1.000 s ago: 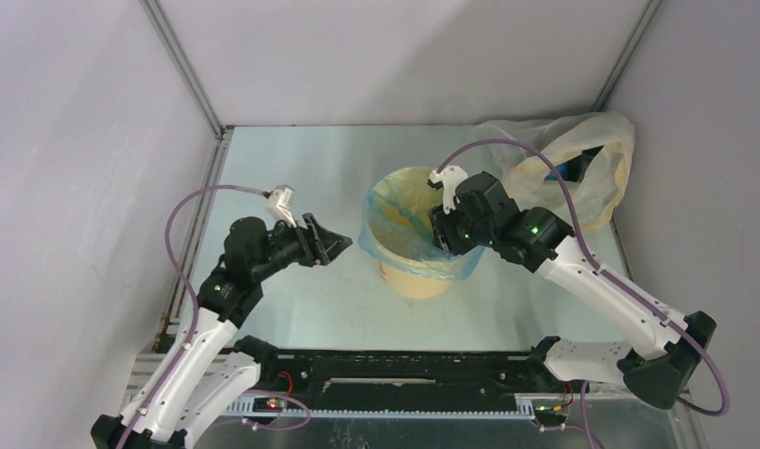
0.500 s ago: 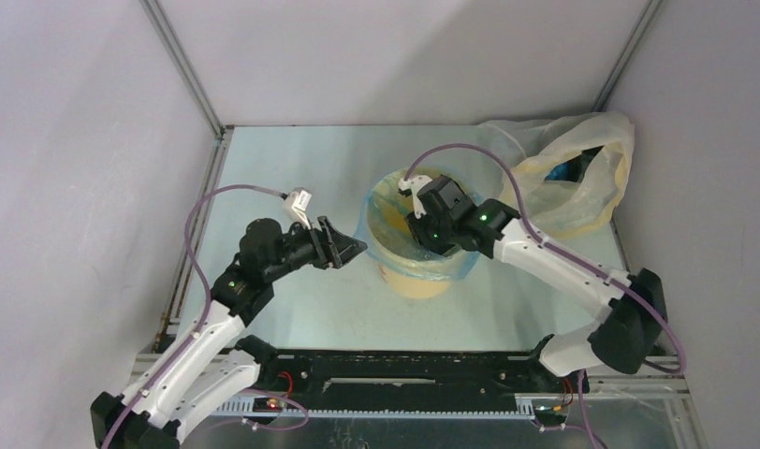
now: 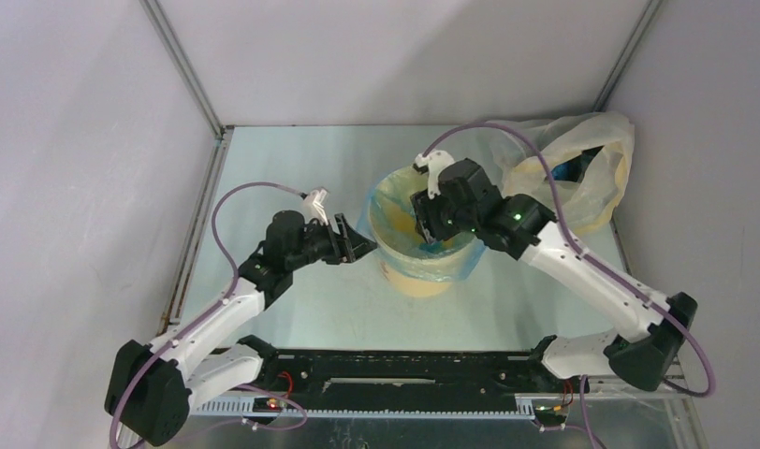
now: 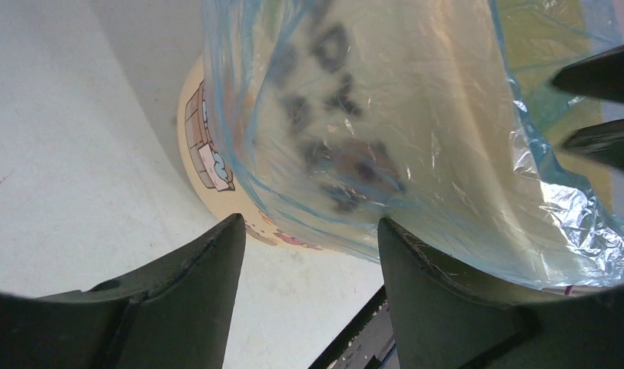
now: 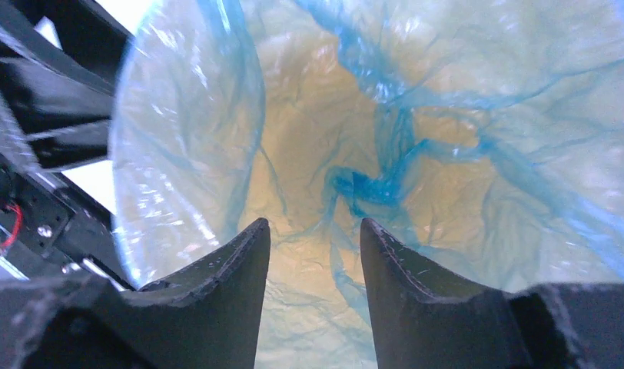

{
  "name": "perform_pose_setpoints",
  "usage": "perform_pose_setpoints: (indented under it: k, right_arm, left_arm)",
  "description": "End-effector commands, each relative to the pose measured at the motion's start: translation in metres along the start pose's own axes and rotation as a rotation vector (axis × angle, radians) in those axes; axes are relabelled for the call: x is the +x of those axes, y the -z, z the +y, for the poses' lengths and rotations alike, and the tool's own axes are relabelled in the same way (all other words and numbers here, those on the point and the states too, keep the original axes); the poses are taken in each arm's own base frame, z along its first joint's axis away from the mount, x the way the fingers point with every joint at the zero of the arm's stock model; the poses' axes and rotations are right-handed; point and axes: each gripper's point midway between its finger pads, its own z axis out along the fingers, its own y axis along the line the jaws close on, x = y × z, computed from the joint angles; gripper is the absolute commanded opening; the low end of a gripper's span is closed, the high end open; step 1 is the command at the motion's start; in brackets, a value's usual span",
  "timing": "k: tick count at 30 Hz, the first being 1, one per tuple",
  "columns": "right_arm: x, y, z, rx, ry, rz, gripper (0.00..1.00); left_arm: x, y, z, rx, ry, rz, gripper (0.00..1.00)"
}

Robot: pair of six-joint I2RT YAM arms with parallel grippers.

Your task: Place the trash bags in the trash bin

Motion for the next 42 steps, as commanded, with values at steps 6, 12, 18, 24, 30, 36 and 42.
perform_pose_setpoints:
  k: [6, 12, 18, 24, 30, 36, 42]
  right_arm:
    - [-0.054, 0.086, -0.014, 0.059, -0.026, -0.27, 0.52]
    - [-0.044, 0.119, -0.043, 0.161, -0.091, -0.34, 0.72]
    - [-0.01, 0.119, -0.087, 0.154, -0.288, -0.372, 0.83]
    - [0.025, 0.109, -0.112, 0.157, -0.461, -0.446, 0.78]
    - [0.07, 0.086, -0.126, 0.182, -0.567, -0.488, 0.79]
    - [0.111, 0.053, -0.131, 0.192, -0.635, -0.448, 0.79]
    - [0.124, 0.012, -0.116, 0.029, -0.696, -0.461, 0.79]
  left_arm:
    - [-0.01, -0.008, 0.002, 0.004, -0.058, -0.043, 0.68]
    - [-0.005, -0.01, 0.02, -0.075, -0.077, -0.031, 0.68]
    - [-0.001, -0.016, 0.031, -0.107, -0.081, -0.014, 0.68]
    - [-0.01, 0.002, 0.026, -0.11, -0.072, -0.112, 0.79]
    - [-0.006, 0.029, 0.018, -0.056, -0.023, -0.215, 0.85]
    - [0.021, 0.03, 0.025, 0.009, 0.041, -0.222, 0.85]
    - [0.034, 0.018, 0.027, 0.084, 0.092, -0.281, 0.85]
